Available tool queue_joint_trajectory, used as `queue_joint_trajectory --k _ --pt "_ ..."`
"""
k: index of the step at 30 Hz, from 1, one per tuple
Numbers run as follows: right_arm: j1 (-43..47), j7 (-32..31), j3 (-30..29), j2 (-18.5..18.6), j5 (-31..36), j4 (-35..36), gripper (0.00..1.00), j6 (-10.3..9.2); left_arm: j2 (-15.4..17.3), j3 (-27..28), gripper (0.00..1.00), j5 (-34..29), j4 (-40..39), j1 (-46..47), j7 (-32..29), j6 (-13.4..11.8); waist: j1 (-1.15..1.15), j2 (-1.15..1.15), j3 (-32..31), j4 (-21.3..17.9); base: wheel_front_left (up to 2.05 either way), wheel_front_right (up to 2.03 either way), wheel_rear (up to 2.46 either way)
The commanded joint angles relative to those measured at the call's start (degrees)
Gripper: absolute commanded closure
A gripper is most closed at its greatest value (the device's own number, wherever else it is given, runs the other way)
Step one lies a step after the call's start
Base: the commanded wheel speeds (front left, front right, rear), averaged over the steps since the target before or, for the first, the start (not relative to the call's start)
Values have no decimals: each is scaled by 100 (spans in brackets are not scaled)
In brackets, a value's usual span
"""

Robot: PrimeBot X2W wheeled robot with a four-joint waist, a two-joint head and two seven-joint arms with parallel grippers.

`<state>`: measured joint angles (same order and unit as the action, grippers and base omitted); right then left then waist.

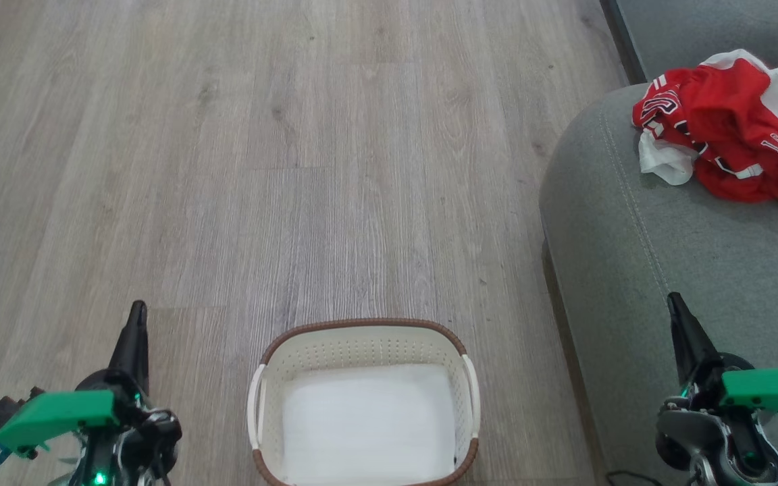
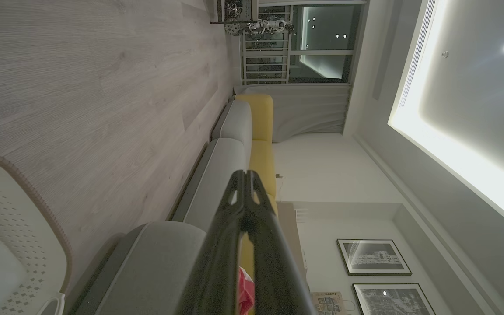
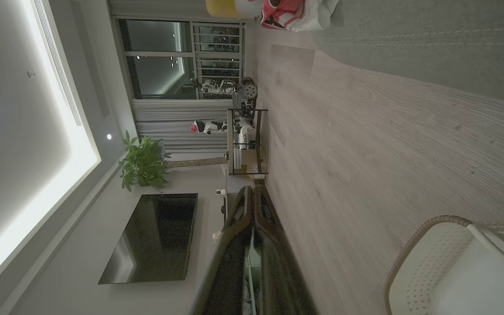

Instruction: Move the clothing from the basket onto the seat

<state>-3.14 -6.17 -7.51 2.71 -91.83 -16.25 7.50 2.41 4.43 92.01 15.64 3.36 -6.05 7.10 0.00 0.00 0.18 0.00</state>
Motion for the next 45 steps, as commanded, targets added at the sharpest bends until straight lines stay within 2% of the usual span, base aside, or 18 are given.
queue_joint_trajectory --k 1,45 --pt "-304 -31 99 17 -34 223 100 -1 47 209 100 16 -159 283 -44 38 0 0 0 0 0 0 0" --pt "-304 -31 100 17 -34 223 100 -1 47 208 100 16 -159 283 -44 39 0 0 0 0 0 0 0"
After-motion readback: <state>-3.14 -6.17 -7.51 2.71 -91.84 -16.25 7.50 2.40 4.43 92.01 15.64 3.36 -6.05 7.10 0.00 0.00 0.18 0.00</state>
